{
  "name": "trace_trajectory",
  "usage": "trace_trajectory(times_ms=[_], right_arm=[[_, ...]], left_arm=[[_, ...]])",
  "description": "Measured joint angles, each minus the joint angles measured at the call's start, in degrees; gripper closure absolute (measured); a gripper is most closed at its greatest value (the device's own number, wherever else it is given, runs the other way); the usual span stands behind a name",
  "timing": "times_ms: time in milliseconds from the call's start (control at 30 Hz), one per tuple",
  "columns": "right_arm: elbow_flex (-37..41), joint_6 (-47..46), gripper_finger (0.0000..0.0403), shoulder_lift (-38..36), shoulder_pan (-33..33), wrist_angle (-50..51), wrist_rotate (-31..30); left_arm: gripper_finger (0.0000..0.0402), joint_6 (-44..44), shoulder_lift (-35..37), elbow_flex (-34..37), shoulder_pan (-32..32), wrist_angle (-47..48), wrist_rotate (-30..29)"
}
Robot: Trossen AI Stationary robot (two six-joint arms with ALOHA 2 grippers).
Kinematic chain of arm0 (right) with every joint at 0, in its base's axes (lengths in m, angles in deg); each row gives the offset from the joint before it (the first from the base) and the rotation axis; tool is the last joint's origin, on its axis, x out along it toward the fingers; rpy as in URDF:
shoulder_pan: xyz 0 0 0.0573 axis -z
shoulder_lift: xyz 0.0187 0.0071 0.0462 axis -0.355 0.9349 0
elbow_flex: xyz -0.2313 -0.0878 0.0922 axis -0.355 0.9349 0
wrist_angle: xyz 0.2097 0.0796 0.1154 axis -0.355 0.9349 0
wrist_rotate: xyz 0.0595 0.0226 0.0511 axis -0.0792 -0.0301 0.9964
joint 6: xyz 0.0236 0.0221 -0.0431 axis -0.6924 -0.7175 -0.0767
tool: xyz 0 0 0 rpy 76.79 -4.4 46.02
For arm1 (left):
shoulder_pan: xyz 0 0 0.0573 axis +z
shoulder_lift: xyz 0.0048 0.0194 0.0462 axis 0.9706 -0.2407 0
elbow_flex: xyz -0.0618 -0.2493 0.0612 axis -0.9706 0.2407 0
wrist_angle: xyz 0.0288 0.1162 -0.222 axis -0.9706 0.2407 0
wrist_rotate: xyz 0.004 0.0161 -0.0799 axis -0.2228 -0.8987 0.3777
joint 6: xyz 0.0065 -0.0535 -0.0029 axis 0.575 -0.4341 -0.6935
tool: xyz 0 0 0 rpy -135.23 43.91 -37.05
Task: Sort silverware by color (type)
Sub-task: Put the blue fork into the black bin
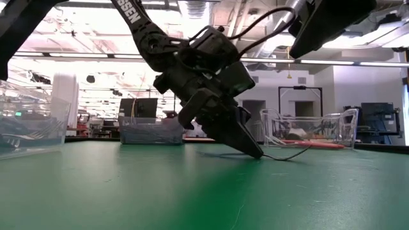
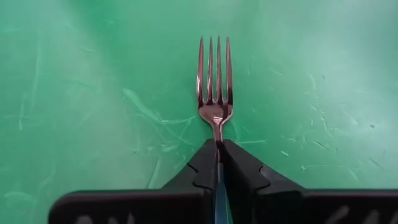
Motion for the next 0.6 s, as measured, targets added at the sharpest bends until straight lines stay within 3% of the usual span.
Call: trace_trajectory(times_ms=[133,400,600], right_arm=[[0.0,0.0,0.0341,0.0,-0.2,0.1,-0.1],[0.0,3.1,0.0341,0.0,-0.1,0.0,-1.2],[0.0,7.1,0.0341,0.0,0.8,-1.2,-5.5]], left_arm=[[0.0399,-1.6,2.5,-0.3,-0.1,3.1,-1.4],[0.0401,2.7,16.5,-0.5,0.2,19.3,-10.0],[0.0401,8.3,25.9,-0.6,3.0,30.0,-22.7]])
